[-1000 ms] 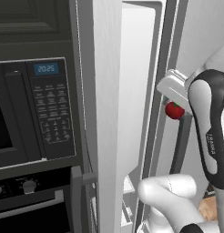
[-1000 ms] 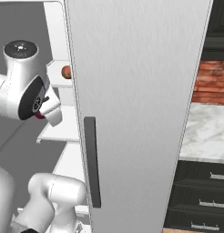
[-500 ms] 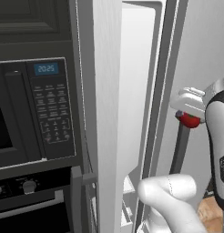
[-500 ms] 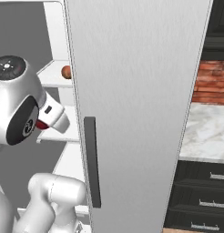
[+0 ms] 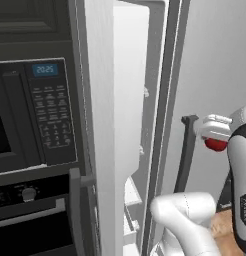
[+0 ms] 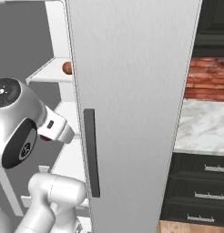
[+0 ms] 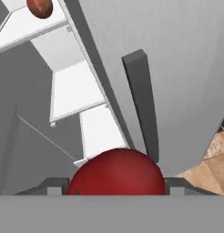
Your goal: Take the tomato and onion out of the freezer and place them in the tupperware container on the counter. Then put the tupperware containing the vegetables back in the freezer.
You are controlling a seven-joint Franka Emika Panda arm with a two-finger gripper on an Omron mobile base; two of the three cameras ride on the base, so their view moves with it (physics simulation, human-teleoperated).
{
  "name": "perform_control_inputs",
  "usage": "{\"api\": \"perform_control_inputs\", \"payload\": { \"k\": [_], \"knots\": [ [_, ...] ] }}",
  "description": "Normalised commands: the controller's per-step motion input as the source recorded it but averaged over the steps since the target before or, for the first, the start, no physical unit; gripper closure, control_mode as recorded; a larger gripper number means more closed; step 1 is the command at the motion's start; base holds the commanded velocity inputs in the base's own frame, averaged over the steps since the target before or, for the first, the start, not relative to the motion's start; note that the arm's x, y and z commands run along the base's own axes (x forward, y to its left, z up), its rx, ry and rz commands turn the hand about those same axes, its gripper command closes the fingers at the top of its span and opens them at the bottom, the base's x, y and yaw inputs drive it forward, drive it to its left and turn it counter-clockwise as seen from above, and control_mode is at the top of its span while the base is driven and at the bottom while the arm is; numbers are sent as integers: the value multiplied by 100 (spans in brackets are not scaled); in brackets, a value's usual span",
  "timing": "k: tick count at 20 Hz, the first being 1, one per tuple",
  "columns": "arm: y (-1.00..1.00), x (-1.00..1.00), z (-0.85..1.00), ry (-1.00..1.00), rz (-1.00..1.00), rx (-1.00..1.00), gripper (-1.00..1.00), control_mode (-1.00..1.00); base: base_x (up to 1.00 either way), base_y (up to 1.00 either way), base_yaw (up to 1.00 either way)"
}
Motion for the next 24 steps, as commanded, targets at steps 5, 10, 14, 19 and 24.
{"api": "perform_control_inputs", "payload": {
  "k": [5, 10, 14, 19, 24],
  "knots": [
    [0, 0, 0, 0, 0, 0, 100, 100, -62, -92, 0],
    [0, 0, 0, 0, 0, 0, 100, 100, 22, -100, 0],
    [0, 0, 0, 0, 0, 0, 100, 100, 51, -100, 0],
    [0, 0, 0, 0, 0, 0, 100, 100, 62, -100, 0],
    [0, 0, 0, 0, 0, 0, 100, 100, 59, -100, 0]
  ]
}}
